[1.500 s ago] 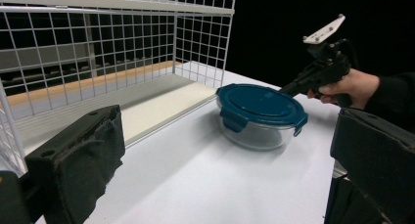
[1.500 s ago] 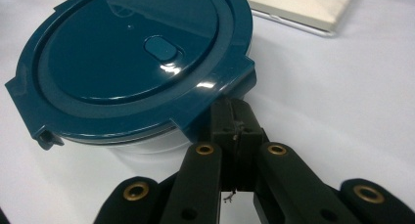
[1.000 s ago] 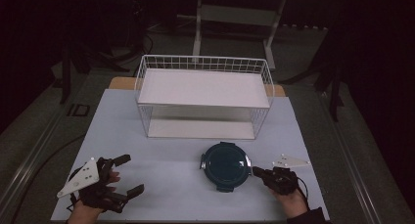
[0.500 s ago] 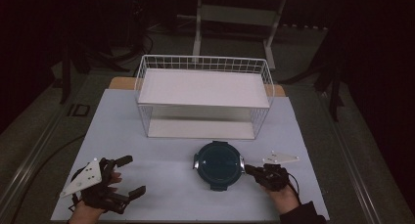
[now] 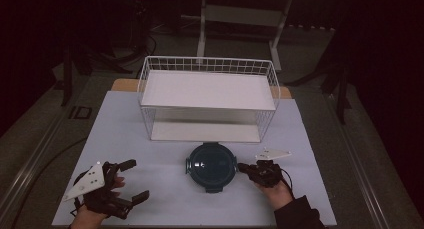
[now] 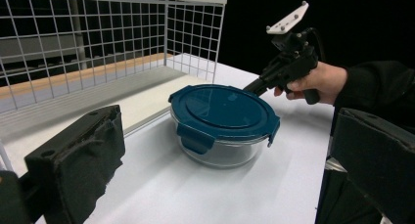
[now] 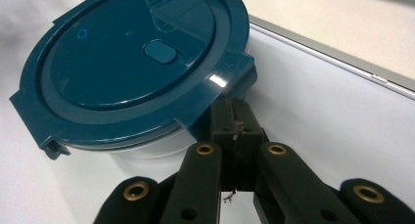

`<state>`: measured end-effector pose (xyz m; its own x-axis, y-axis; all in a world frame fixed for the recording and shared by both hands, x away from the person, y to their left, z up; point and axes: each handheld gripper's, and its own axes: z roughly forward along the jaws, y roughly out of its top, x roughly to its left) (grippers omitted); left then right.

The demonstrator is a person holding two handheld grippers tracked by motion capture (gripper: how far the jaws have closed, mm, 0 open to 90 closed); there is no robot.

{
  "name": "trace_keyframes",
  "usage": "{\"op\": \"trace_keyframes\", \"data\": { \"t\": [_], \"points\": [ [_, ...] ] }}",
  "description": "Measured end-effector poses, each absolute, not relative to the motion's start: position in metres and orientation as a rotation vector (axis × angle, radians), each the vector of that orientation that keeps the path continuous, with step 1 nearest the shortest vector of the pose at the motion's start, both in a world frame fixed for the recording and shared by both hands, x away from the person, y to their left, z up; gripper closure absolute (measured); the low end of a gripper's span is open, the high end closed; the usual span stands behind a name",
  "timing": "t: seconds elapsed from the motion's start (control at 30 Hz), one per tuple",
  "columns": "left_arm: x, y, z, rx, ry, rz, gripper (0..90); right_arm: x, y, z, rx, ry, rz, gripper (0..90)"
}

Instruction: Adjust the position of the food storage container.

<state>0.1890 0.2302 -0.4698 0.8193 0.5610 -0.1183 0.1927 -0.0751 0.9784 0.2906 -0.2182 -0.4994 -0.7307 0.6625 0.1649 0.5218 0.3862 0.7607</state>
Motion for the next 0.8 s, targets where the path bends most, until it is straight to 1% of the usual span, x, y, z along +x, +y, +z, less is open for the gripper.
{"op": "trace_keyframes", "data": {
  "t": [0.4,0.8],
  "points": [
    [0.189,0.229,-0.47,1.65,0.601,0.335,0.0,0.285,-0.218,-0.494,1.045,2.466,1.277,90.0],
    [0.19,0.228,-0.471,1.654,0.601,0.328,0.0,0.279,-0.215,-0.496,1.047,2.494,1.333,90.0]
  ]
}}
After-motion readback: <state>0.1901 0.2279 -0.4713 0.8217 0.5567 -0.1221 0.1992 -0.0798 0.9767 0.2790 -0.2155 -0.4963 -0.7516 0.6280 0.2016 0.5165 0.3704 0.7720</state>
